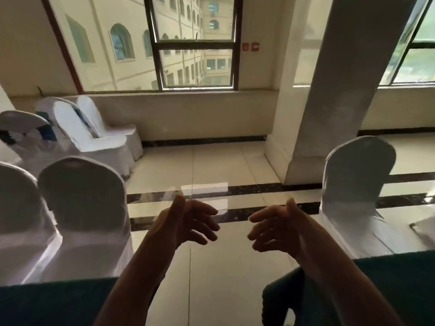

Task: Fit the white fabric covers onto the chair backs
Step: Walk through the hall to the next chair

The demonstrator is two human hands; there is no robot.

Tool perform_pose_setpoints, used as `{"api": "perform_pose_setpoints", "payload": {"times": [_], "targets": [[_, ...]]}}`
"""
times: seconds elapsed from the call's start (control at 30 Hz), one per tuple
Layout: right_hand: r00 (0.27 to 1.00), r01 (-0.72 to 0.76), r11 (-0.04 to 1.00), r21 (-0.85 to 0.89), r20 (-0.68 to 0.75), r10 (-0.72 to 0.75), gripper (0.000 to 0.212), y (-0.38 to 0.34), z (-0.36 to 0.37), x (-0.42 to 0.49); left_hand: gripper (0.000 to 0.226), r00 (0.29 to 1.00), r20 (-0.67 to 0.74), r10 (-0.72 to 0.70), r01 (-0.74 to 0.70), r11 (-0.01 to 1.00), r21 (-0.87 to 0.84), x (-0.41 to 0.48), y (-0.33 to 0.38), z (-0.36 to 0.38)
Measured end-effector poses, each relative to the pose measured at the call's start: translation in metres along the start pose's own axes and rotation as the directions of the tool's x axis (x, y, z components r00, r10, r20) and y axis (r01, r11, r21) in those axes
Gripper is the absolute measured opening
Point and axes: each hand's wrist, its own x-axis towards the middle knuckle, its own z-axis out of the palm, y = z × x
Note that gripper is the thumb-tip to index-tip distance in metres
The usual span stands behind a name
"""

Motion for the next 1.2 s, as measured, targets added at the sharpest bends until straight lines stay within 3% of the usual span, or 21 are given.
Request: {"api": "perform_pose_setpoints", "payload": {"times": [0.2,0.53,0.93,1.2], "targets": [[0.991,0.064,0.998,0.005,-0.118,-0.063,0.087,0.007,-0.095,0.116,0.087,0.998,0.057,0.007,-0.012,0.997,0.077,0.163,-0.037,-0.016],[0.984,0.099,0.995,-0.032,-0.146,-0.102,0.085,-0.050,-0.258,0.323,0.100,0.989,0.143,0.029,-0.050,0.989,0.139,0.443,-0.029,-0.007],[0.964,0.066,0.991,-0.113,-0.248,-0.093,0.084,-0.055,-0.394,0.522,0.089,0.960,0.278,0.040,-0.055,0.997,0.047,0.706,-0.087,-0.042],[0.913,0.064,0.993,-0.096,-0.396,-0.097,0.085,-0.092,-0.500,0.661,0.088,0.878,0.478,0.032,-0.049,0.999,0.023,0.917,-0.106,-0.048]]}}
